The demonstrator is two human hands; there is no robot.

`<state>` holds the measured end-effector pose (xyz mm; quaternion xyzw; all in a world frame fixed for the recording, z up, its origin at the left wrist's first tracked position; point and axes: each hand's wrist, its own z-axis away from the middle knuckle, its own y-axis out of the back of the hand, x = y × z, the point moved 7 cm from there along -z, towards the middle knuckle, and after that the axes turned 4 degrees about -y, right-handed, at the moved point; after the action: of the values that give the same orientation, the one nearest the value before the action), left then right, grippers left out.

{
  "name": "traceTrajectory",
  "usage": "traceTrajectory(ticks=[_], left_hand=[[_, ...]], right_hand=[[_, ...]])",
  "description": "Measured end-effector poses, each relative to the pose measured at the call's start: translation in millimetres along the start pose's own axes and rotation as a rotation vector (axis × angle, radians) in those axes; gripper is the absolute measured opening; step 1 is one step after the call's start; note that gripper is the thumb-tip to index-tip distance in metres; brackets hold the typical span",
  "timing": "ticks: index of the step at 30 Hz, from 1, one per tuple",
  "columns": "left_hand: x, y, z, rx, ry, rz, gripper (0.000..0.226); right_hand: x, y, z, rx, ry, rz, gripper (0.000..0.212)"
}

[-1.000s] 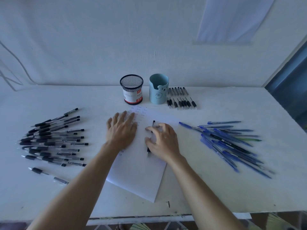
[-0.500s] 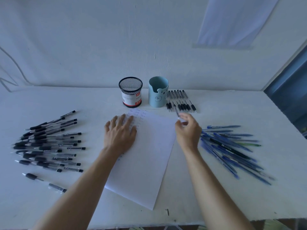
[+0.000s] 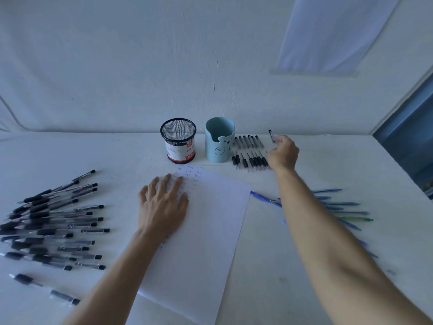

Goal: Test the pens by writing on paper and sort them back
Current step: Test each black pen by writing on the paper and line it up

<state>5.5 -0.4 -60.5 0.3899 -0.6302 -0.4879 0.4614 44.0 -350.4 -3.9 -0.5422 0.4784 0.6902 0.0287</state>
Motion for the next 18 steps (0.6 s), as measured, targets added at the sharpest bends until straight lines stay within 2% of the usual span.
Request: traceTrajectory(ticks=[7, 15, 18], left_hand=[[1, 2, 0, 0.004, 0.009, 0.016, 0.073], [1, 3, 2, -0.002, 0.011, 0.019, 0.072], [1, 3, 2, -0.009, 0.011, 0.023, 0.071]], right_hand=[[13, -16, -12, -0.110, -0.075, 0.024, 0.040], [3, -22, 0, -0.191, 0.002, 0.087, 0.041], [0, -19, 7, -0.174, 0.036, 0.119, 0.041]])
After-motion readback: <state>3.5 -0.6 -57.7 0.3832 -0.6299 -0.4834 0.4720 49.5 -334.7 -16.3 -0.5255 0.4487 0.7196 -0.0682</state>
